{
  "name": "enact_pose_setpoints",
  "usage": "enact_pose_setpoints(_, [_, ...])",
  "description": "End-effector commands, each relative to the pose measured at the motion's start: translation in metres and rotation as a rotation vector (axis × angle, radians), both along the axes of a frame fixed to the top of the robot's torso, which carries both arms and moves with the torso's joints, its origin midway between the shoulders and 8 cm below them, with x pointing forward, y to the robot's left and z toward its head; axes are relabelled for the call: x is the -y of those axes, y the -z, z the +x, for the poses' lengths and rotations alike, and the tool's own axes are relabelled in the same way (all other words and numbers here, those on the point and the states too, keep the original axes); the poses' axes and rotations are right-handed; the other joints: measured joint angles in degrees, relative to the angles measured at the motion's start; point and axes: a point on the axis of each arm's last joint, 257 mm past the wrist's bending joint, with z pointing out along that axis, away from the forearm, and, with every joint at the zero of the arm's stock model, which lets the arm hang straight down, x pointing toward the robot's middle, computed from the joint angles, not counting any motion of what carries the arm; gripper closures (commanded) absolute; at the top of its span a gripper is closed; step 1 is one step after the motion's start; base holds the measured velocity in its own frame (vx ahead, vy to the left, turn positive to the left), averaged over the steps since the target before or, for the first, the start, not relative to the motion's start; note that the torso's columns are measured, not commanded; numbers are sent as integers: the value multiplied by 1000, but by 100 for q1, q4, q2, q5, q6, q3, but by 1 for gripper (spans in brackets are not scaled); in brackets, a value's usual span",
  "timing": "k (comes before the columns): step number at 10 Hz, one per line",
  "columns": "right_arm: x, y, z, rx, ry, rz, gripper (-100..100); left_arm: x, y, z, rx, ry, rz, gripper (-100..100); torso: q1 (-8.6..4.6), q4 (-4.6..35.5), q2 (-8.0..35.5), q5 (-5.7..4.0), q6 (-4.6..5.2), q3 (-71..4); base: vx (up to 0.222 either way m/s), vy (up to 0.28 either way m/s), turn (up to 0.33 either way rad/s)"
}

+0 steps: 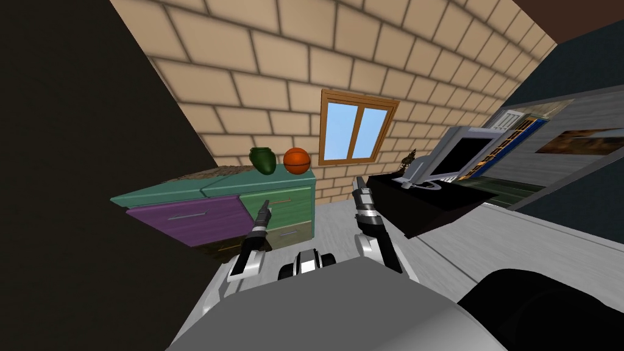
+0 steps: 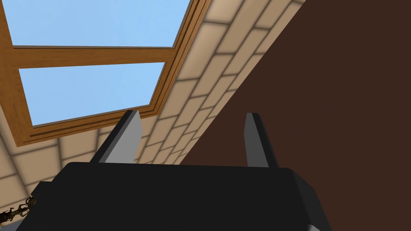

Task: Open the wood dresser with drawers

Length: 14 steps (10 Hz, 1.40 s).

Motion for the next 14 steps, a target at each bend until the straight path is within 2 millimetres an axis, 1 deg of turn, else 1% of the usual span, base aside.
enact_pose_setpoints(1, [0,0,0,0,0,0,0,6,1,0,1,-15,-51,-100,-4,1,-1,1,1,1,-19,61,-5])
enact_pose_setpoints(2, [0,0,0,0,0,0,0,5,1,0,1,-12,-39,-100,-28,-2,-12,-6,2,-6,-8,22,-2])
enact_pose_setpoints(3, [0,0,0,0,0,0,0,4,-6,1,1,-15,-44,-100,-41,-5,-19,-11,1,-11,55,14,-21])
enact_pose_setpoints(4, [0,0,0,0,0,0,0,3,-9,2,1,-17,-45,-100,-36,-9,-36,-10,2,-21,111,24,-22])
enact_pose_setpoints(5, [0,0,0,0,0,0,0,3,-7,1,3,-15,-44,-100,-23,-12,-43,-6,1,-26,53,12,-3])
enact_pose_setpoints(6, [0,0,0,0,0,0,0,5,0,0,1,-13,-41,100,-22,-5,-15,-5,1,-11,-46,-17,32])
enact_pose_setpoints(7, [0,0,0,0,0,0,0,4,-2,1,-2,-14,-43,100,-28,6,22,-6,1,13,-31,-13,11])
enact_pose_setpoints(8, [0,0,0,0,0,0,0,-1,0,-1,-6,-7,-12,-100,-27,16,18,-12,3,12,-6,-13,4])
enact_pose_setpoints(11, [0,0,0,0,0,0,0,-7,-6,-2,3,2,18,-100,-26,-5,-20,-7,1,-13,0,-51,8])
enact_pose_setpoints(13, [0,0,0,0,0,0,0,1,-3,-1,2,-13,-40,-100,-51,-5,-19,-14,2,-11,11,-136,16])
enact_pose_setpoints(14, [0,0,0,0,0,0,0,3,-3,-1,3,-16,-53,-100,-28,-3,-11,-8,1,-7,-3,-60,1])
